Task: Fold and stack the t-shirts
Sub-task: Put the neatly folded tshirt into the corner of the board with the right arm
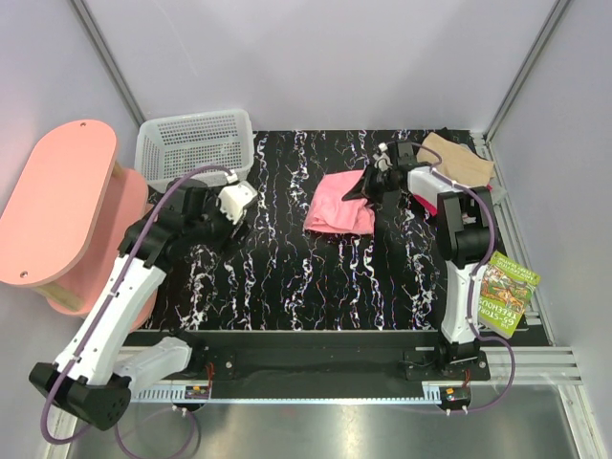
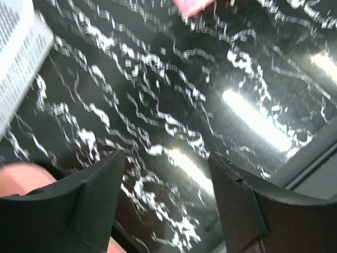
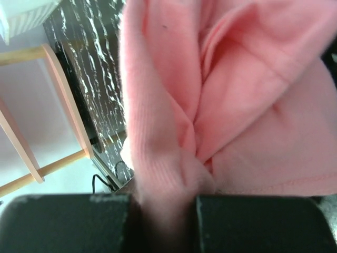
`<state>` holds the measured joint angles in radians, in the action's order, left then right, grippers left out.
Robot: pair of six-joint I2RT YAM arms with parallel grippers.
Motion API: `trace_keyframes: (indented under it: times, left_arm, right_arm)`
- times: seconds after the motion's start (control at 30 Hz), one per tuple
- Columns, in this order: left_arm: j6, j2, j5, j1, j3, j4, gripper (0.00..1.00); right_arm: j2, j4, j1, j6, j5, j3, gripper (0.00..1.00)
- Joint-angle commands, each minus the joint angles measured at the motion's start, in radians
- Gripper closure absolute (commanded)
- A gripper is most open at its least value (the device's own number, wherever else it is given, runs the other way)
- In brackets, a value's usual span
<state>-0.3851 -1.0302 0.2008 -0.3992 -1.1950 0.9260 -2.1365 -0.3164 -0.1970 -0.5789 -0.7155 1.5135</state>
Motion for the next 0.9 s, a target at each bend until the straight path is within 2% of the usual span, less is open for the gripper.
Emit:
trace_keyframes:
  times: [0.0, 0.23, 0.53, 0.57, 0.67, 0.87]
  left_arm:
    - [0.035, 0.041, -0.008, 0.056, 0.074, 0.013, 0.30]
    - [0.052, 0.035, 0.011, 0.106, 0.106, -0.021, 0.30]
    - [0.043, 0.015, 0.015, 0.135, 0.101, -0.027, 0.30]
    - [0.043, 0.012, 0.017, 0.137, 0.101, -0.026, 0.30]
    - [0.045, 0.009, 0.020, 0.138, 0.101, -0.026, 0.30]
    - [0.041, 0.010, 0.012, 0.140, 0.107, -0.026, 0.30]
  right_arm:
    - [-0.036, -0.111, -0.007, 0.059, -0.024, 0.157, 1.00]
    - [-0.063, -0.282, 0.014, 0.113, -0.002, 0.413, 1.00]
    - [0.044, -0.326, 0.191, 0.097, -0.018, 0.464, 1.00]
    - [0.050, -0.325, 0.252, 0.091, -0.027, 0.465, 1.00]
    - [0.058, -0.325, 0.330, 0.082, -0.050, 0.482, 1.00]
    - [0.017, -0.328, 0.401, 0.042, -0.130, 0.570, 1.00]
